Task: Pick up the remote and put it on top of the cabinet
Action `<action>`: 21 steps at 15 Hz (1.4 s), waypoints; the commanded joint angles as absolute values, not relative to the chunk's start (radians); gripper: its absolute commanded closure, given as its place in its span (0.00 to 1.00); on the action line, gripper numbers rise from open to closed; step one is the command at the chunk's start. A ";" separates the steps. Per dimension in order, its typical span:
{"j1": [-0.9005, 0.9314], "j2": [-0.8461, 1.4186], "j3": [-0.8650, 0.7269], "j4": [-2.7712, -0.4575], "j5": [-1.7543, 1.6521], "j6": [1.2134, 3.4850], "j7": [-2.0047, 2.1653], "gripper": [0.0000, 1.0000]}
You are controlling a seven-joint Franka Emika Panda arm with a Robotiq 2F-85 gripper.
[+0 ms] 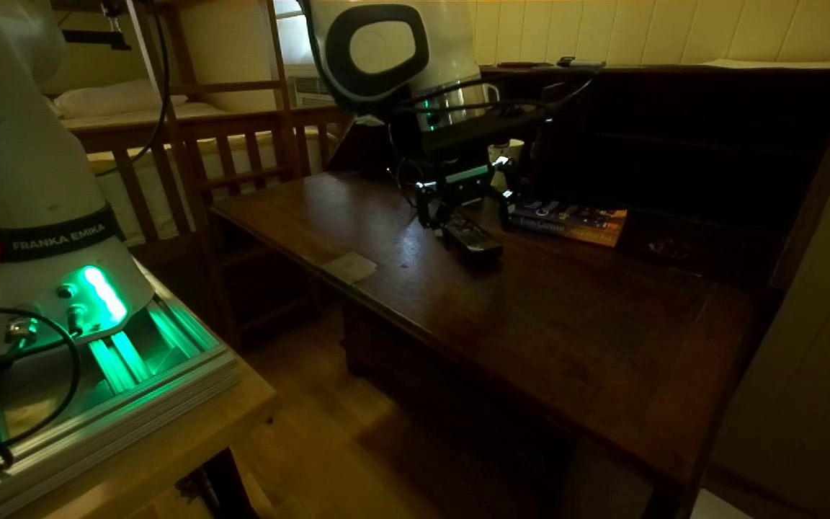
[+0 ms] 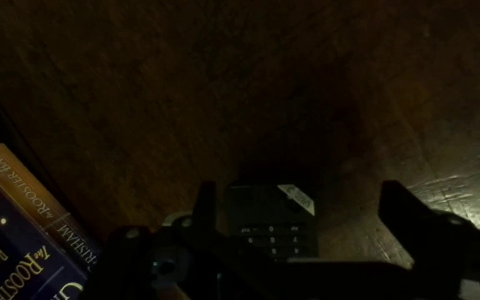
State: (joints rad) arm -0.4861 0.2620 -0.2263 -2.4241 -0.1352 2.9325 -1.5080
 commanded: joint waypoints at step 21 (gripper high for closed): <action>-0.484 0.409 -0.228 -2.202 -0.113 2.695 -1.695 0.00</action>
